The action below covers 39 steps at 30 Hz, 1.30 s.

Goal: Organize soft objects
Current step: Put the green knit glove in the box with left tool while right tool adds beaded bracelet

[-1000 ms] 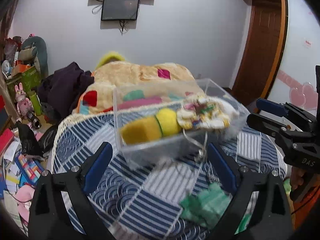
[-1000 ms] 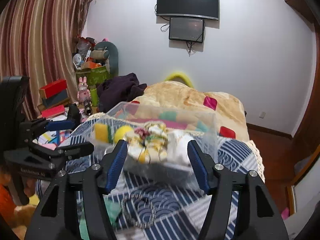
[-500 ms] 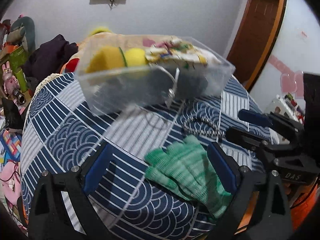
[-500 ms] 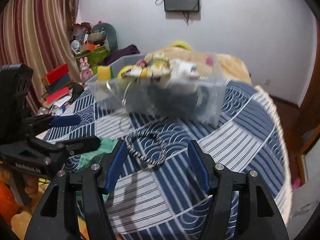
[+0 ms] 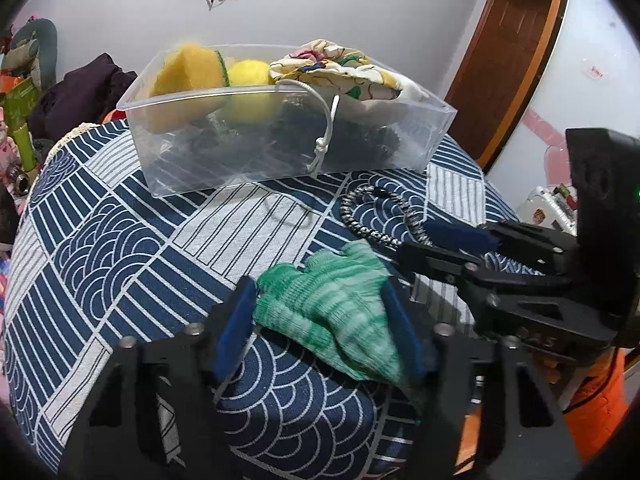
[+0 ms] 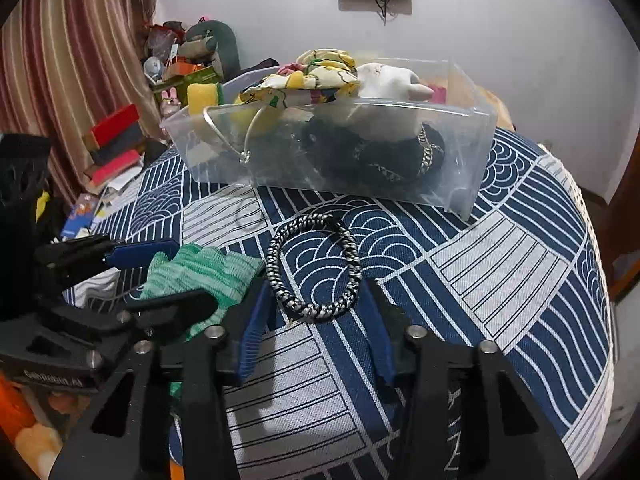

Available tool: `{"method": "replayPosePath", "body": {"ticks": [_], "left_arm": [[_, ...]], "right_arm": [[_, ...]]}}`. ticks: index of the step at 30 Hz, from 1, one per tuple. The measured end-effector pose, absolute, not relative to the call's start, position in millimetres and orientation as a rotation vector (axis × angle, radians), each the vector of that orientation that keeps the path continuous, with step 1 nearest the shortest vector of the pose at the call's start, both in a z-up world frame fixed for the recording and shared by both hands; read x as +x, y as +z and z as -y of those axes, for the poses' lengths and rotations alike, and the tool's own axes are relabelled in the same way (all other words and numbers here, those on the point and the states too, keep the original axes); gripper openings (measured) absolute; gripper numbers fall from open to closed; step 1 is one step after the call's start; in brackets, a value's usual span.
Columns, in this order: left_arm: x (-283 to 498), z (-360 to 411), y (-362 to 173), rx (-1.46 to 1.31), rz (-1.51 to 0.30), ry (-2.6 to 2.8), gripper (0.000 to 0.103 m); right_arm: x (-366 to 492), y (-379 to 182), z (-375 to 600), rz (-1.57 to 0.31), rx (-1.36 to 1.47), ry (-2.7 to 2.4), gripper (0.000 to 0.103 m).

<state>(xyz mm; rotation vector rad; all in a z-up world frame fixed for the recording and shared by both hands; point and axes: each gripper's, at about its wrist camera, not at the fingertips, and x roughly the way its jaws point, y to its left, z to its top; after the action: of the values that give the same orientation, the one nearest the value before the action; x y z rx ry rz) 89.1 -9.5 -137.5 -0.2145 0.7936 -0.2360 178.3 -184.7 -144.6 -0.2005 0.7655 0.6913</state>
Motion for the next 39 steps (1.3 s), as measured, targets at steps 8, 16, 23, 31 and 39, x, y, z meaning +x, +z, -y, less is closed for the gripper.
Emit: {"method": "replayPosePath", "body": {"ticks": [8, 16, 23, 31, 39], "left_arm": [[88.6, 5.7, -131.2, -0.222, -0.773, -0.243, 0.033], [77.7, 1.4, -107.4, -0.178, -0.693, -0.226, 0.030], [74.0, -8.5, -76.3, -0.156, -0.601, -0.197, 0.030], [91.1, -27.3, -33.0, -0.142, -0.480, -0.132, 0.030], [129.6, -38.7, -10.3, -0.141, -0.419, -0.075, 0.030]], "right_arm": [[177.1, -141.7, 199.3, -0.758, -0.146, 0.707, 0.012], [166.6, -118.7, 209.4, -0.677, -0.121, 0.692, 0.012], [160.2, -87.9, 216.5, -0.577, -0.097, 0.678, 0.012], [170.8, -61.7, 214.5, -0.486, -0.064, 0.669, 0.012], [200.1, -44.5, 210.5, -0.446, -0.042, 0.652, 0.012]]}}
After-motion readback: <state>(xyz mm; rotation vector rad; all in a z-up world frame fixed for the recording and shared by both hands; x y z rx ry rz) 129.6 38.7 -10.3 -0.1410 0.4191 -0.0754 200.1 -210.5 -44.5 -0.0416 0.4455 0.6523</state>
